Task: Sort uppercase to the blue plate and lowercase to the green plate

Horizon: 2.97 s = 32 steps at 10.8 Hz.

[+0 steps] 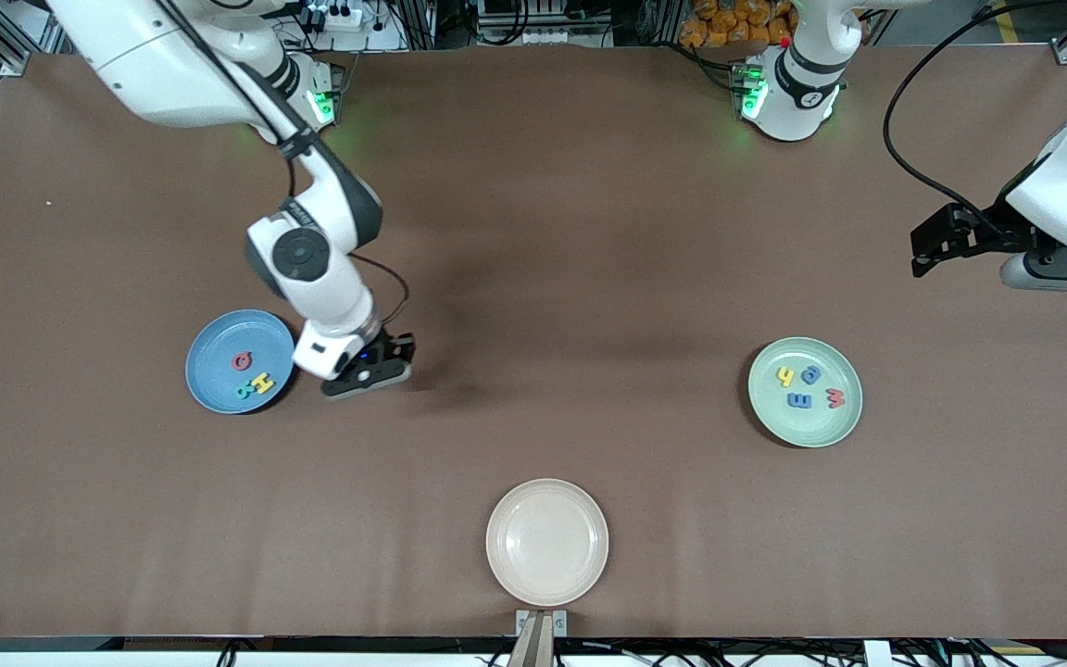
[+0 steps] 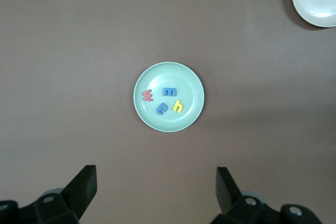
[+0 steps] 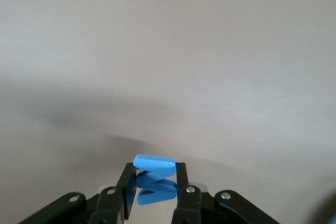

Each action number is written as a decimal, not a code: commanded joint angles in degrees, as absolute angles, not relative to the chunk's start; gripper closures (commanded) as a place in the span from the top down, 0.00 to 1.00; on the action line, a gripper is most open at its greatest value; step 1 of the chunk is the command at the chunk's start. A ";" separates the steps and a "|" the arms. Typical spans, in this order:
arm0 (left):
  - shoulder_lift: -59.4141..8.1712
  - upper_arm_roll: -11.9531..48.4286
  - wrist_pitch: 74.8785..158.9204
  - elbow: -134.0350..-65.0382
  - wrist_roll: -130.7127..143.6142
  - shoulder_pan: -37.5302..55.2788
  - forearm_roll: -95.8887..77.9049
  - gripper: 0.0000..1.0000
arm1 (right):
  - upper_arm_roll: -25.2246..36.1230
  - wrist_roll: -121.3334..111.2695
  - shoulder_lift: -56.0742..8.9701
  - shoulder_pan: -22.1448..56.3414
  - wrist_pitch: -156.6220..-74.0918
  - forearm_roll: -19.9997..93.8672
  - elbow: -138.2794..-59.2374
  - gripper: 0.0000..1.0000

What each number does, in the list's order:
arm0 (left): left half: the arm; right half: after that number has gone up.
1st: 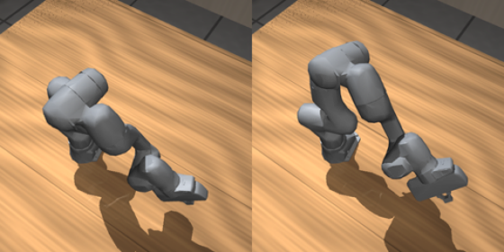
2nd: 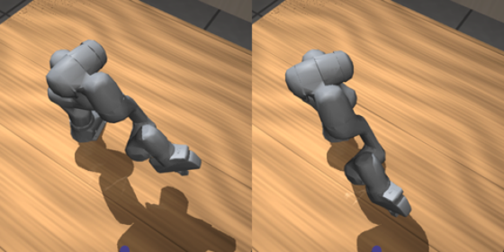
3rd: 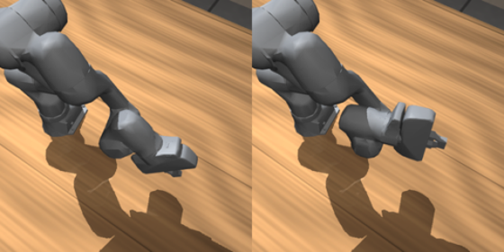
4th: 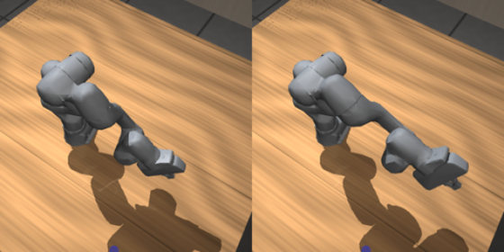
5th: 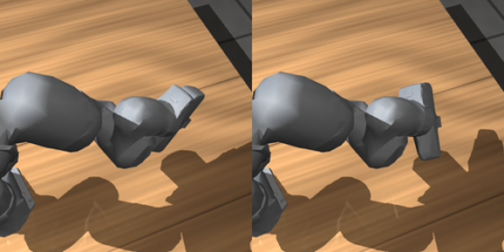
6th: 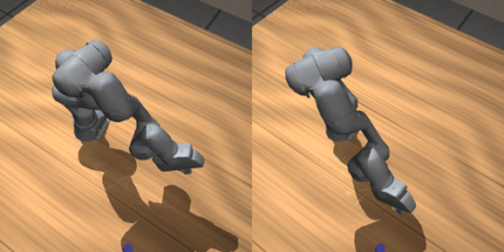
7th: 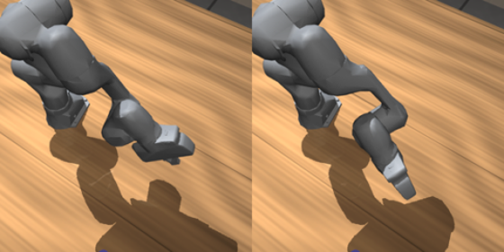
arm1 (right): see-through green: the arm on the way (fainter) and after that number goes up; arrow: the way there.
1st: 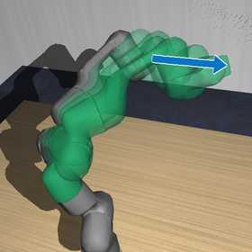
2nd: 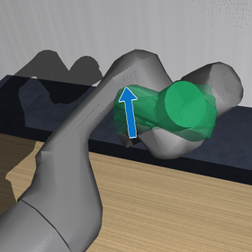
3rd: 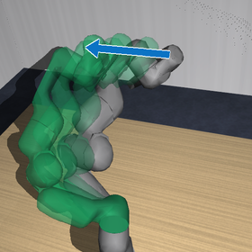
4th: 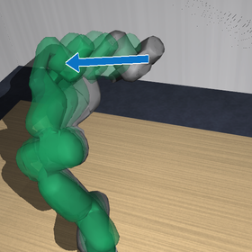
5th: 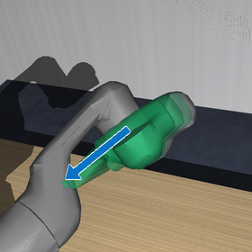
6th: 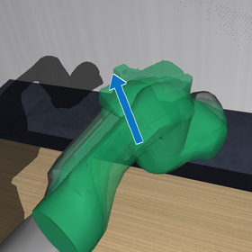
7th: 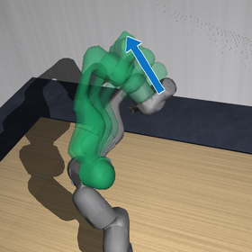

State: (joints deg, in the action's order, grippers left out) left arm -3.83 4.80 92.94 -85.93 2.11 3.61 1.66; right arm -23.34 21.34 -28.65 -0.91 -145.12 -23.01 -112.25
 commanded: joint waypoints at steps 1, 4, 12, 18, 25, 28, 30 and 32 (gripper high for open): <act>-3.43 4.83 91.76 -85.43 2.55 3.95 0.53 1.00 | -24.52 17.33 -27.95 -8.49 -142.31 -24.43 -112.50 0.00; -3.43 4.92 91.76 -85.43 2.64 4.04 0.53 1.00 | -24.70 16.61 -27.95 -14.13 -136.07 -24.26 -113.11 0.00; -3.60 5.71 91.76 -85.52 2.64 3.96 0.53 1.00 | -27.50 9.05 -27.25 -19.86 -125.69 -23.64 -113.47 1.00; -3.69 5.71 91.76 -85.43 2.64 3.87 0.70 1.00 | -24.20 6.25 -17.70 -14.28 -118.73 -8.26 -113.53 1.00; -3.25 5.98 91.06 -85.43 2.29 3.69 0.62 1.00 | -1.68 -5.80 -5.98 2.89 -117.95 0.18 -111.82 1.00; -3.25 5.89 91.05 -85.34 2.29 3.43 0.79 1.00 | -0.44 -5.54 -5.98 3.52 -113.49 0.26 -102.07 1.00; -3.25 5.80 91.05 -85.34 2.29 3.43 0.53 1.00 | -0.44 -5.45 -5.45 2.47 -108.22 0.26 -96.09 1.00; -3.34 5.80 91.05 -85.17 2.29 3.34 0.44 1.00 | -0.53 -5.45 -2.65 0.45 -102.33 0.35 -92.30 1.00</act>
State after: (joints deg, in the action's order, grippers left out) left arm -3.80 5.70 92.17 -85.70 2.12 3.78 1.66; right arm -0.57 -4.90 -5.05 1.83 -106.22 -0.97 -94.71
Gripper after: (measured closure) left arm 0.000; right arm 0.000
